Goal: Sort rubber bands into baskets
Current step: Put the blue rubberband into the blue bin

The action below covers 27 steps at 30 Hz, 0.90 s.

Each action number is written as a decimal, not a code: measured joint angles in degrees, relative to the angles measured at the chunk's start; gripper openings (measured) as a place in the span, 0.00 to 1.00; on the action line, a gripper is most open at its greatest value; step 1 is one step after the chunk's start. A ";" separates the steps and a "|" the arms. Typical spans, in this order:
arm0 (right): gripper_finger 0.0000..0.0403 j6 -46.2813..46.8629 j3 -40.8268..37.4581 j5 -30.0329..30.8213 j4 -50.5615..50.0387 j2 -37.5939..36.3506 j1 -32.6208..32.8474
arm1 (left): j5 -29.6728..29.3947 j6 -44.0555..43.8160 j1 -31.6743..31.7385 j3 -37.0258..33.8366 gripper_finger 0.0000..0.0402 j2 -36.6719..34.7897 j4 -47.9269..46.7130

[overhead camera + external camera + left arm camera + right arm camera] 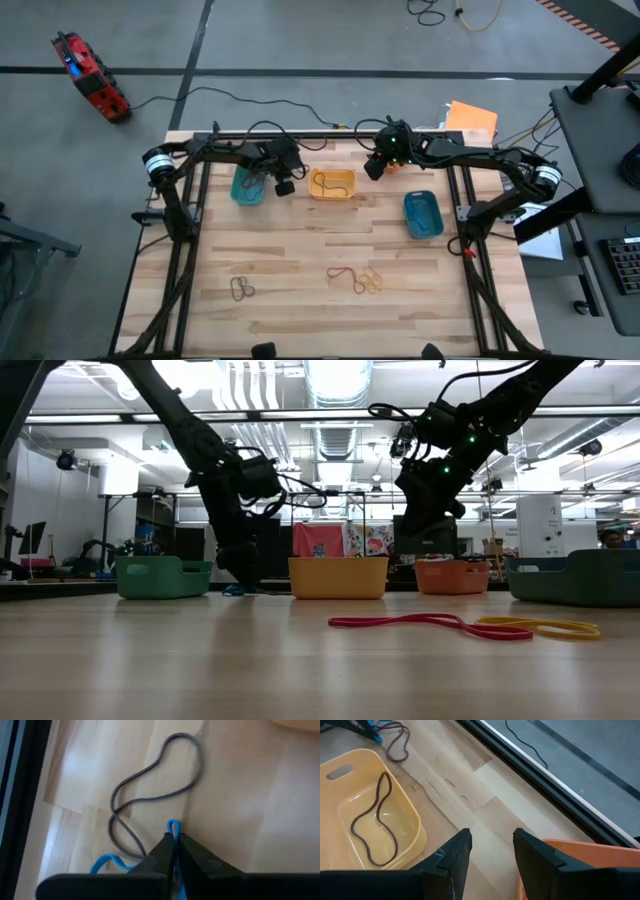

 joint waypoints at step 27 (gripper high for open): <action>0.34 -1.11 -0.20 -1.72 1.97 -0.04 4.02 | 8.07 -9.34 -8.91 -0.03 0.00 -29.73 -3.41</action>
